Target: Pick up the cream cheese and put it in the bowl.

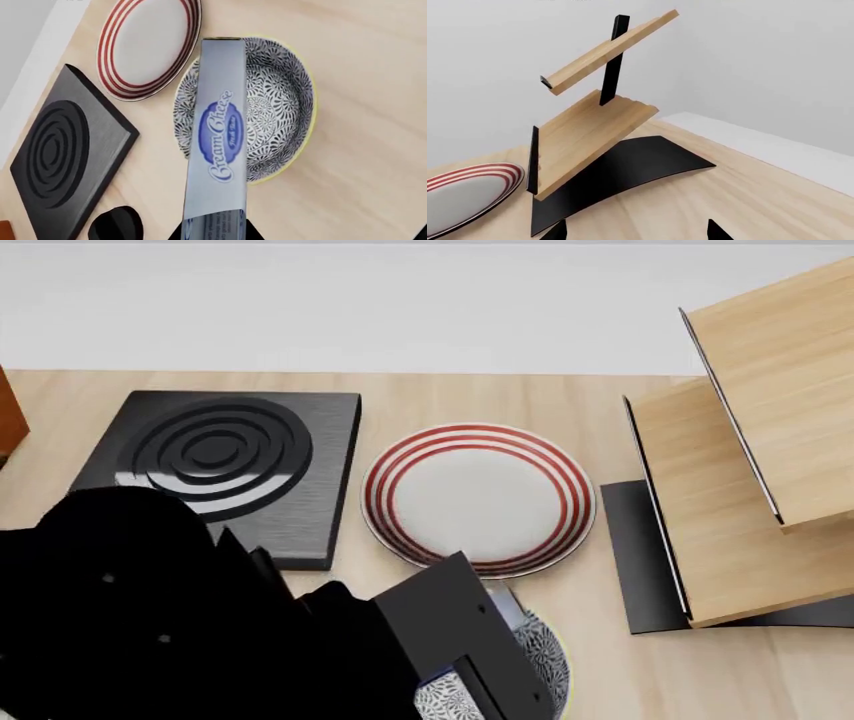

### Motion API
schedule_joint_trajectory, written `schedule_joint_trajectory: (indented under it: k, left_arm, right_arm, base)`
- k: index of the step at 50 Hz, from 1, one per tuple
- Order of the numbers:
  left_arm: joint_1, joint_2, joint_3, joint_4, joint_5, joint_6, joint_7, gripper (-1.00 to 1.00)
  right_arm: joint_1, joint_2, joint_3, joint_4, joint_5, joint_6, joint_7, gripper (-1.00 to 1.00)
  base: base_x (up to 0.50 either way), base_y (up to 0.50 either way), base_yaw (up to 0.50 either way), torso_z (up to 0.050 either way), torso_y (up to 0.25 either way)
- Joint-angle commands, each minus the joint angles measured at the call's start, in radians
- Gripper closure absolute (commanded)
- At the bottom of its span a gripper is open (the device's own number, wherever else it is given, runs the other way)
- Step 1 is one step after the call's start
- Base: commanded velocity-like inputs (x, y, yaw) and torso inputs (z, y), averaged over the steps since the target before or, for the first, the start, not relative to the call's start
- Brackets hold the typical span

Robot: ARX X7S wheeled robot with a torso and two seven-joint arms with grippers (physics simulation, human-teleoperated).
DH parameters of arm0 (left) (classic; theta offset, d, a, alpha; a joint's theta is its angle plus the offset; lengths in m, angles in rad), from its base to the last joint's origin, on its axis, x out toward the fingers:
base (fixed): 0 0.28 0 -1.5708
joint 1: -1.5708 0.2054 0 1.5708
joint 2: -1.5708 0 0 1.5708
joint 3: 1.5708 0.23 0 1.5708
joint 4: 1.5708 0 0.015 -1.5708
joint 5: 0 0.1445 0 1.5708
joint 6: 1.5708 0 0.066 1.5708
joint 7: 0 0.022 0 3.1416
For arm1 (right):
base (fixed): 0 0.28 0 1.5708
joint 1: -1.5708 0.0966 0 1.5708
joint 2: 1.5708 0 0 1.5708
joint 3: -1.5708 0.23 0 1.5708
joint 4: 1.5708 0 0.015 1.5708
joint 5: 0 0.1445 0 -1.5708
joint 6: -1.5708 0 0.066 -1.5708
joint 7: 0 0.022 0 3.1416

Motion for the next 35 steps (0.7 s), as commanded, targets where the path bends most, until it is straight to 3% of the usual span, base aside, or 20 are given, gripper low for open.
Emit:
schedule_joint_trajectory:
  k: [1, 5, 8, 35]
  left_arm:
    - [0.016, 0.019, 0.013, -0.026, 0.055, 0.002, 0.021, 1.0]
    - [0.056, 0.02, 0.018, -0.025, 0.103, 0.026, 0.05, 1.0]
    - [0.004, 0.025, 0.004, -0.061, 0.058, 0.004, 0.05, 1.0]
    - [0.001, 0.061, 0.014, -0.148, 0.119, 0.001, 0.133, 1.0]
  right_arm:
    - [0.001, 0.001, -0.001, 0.001, 0.001, -0.002, 0.001, -1.0]
    - [-0.001, 0.001, 0.0, 0.0, 0.002, -0.005, 0.0, -1.0]
    - [-0.003, 0.001, -0.001, -0.001, 0.002, -0.006, 0.001, -1.0]
    - [-0.004, 0.005, -0.004, -0.003, 0.009, -0.008, -0.002, -1.0]
  base:
    - [0.0, 0.0, 0.0, 0.0, 0.0]
    - [0.0, 0.0, 0.0, 0.0, 0.0]
    - [0.0, 0.0, 0.0, 0.0, 0.0]
    - [0.0, 0.0, 0.0, 0.0, 0.001]
